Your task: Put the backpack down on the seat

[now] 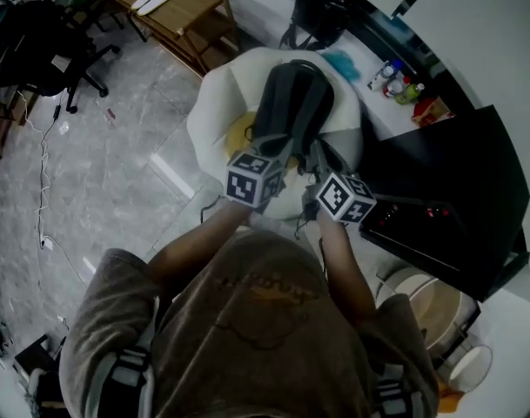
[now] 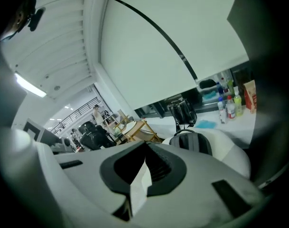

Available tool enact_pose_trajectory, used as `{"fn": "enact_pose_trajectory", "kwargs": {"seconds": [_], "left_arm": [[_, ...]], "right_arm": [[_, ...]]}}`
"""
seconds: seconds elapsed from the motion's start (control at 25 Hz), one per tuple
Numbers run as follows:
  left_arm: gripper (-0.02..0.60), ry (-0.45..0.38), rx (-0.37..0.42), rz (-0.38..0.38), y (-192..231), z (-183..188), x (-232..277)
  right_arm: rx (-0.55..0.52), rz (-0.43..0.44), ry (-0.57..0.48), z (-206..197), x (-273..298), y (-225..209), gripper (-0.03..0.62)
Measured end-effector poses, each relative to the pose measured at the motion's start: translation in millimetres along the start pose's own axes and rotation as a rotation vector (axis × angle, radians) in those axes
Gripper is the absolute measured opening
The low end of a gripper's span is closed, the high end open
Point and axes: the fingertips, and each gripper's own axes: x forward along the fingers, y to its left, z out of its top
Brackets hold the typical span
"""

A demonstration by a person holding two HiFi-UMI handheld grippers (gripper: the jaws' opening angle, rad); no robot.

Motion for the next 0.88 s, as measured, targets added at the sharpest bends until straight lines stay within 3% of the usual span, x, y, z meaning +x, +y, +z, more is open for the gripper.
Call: {"fn": "enact_pose_trajectory", "kwargs": {"seconds": [0.16, 0.52, 0.88], "left_arm": [[0.000, -0.014, 0.037, -0.071, -18.4, 12.0, -23.4], [0.000, -0.112, 0.132, -0.191, -51.1, 55.7, -80.1], [0.000, -0.203, 0.237, -0.246, -71.3, 73.3, -118.3]], "right_arm": [[-0.067, 0.069, -0.017, 19.9, -24.5, 24.9, 0.000], [-0.373, 0.229, -0.071, 47.6, -79.3, 97.7, 0.000], [-0.355, 0.293, -0.152, 55.2, -118.7, 121.5, 0.000]]}}
